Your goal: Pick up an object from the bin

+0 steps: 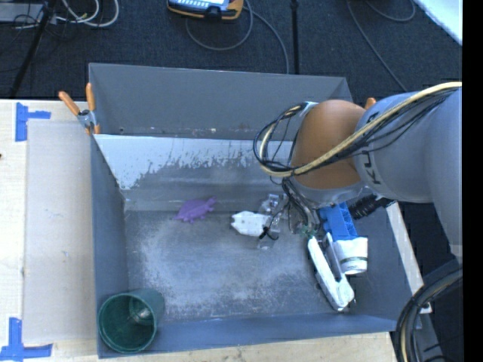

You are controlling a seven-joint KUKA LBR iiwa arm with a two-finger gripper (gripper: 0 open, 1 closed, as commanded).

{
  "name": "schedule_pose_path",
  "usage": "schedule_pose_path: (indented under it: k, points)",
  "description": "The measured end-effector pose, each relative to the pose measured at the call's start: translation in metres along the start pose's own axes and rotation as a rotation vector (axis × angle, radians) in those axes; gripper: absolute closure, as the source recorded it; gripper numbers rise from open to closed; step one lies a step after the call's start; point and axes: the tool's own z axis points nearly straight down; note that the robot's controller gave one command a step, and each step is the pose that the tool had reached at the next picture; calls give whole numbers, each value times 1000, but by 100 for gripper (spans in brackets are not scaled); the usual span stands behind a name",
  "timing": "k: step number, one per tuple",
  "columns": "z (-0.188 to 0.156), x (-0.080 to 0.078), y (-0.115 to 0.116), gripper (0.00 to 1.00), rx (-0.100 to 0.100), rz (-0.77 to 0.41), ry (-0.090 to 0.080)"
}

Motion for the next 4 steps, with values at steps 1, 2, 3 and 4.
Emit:
schedule_pose_path:
  k: [1, 2, 3, 4]
  points:
    - [-9, 1, 0, 100, 0, 0, 3]
    - [-29, 1, 0, 100, 1, 0, 6]
    - [-44, 1, 0, 100, 0, 0, 4]
    - [-58, 1, 0, 100, 0, 0, 2]
